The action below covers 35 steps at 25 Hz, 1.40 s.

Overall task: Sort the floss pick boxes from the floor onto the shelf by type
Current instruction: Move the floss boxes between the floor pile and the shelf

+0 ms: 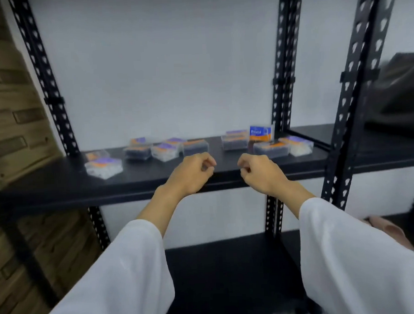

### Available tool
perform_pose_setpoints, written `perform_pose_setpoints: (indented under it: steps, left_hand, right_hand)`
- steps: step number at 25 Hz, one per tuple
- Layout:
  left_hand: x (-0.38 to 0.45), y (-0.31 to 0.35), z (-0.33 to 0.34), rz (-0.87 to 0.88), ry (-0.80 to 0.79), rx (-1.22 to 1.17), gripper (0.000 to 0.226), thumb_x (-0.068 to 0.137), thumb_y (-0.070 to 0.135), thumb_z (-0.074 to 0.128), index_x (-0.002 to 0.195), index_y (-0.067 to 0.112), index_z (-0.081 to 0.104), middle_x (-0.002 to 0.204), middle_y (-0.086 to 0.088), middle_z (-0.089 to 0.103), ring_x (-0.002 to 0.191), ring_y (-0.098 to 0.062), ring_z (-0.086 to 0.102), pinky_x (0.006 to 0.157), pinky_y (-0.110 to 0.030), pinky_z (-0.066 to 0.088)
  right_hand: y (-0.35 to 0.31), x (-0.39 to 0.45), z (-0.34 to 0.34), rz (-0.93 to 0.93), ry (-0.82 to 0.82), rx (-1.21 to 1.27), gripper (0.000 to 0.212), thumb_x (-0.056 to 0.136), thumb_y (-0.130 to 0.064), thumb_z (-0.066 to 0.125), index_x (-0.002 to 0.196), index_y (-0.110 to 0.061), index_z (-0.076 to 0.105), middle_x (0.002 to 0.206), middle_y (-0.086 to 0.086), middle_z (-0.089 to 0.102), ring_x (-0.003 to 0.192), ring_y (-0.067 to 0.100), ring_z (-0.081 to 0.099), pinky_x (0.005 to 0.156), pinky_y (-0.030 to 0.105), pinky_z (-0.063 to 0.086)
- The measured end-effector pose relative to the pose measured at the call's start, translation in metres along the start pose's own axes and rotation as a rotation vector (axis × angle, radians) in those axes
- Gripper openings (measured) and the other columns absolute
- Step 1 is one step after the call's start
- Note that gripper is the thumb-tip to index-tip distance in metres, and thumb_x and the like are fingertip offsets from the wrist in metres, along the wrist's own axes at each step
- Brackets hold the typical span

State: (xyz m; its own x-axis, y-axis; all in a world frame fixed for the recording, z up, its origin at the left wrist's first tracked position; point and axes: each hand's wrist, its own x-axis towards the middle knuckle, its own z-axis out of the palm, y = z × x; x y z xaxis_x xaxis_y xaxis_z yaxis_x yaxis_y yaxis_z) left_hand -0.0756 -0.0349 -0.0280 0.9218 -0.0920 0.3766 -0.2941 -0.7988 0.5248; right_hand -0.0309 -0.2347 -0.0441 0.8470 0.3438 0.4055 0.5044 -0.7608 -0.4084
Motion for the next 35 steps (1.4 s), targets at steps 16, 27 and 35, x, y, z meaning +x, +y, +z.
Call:
perform_pose_setpoints:
  steps: [16, 27, 35]
  left_hand:
    - [0.145, -0.080, 0.006, -0.172, -0.060, 0.632, 0.072, 0.085, 0.064, 0.049, 0.143, 0.025, 0.034, 0.150, -0.002, 0.038, 0.137, -0.024, 0.034, 0.113, -0.054, 0.017]
    - [0.136, -0.084, 0.003, -0.147, 0.000, 0.376, 0.067, 0.077, 0.058, 0.066, 0.132, 0.024, 0.048, 0.130, -0.005, 0.044, 0.119, -0.027, 0.048, 0.111, -0.047, 0.027]
    - [0.123, -0.072, 0.004, -0.034, 0.061, 0.245, 0.070, 0.071, 0.050, 0.077, 0.130, 0.020, 0.053, 0.123, -0.003, 0.045, 0.109, -0.020, 0.052, 0.099, -0.030, 0.041]
  right_hand:
    - [0.083, 0.098, -0.032, 0.046, -0.175, -0.162, 0.058, 0.081, -0.035, 0.056, 0.136, -0.033, 0.037, 0.134, 0.001, 0.052, 0.116, 0.024, 0.052, 0.097, 0.041, 0.044]
    - [0.062, 0.102, -0.044, 0.065, -0.372, -0.063, 0.047, 0.086, -0.020, 0.053, 0.131, -0.026, 0.043, 0.114, 0.002, 0.055, 0.098, 0.017, 0.051, 0.078, 0.027, 0.042]
    - [0.075, 0.098, -0.040, 0.006, -0.335, -0.058, 0.053, 0.078, -0.025, 0.068, 0.128, -0.024, 0.050, 0.120, -0.007, 0.051, 0.114, 0.019, 0.047, 0.095, 0.036, 0.042]
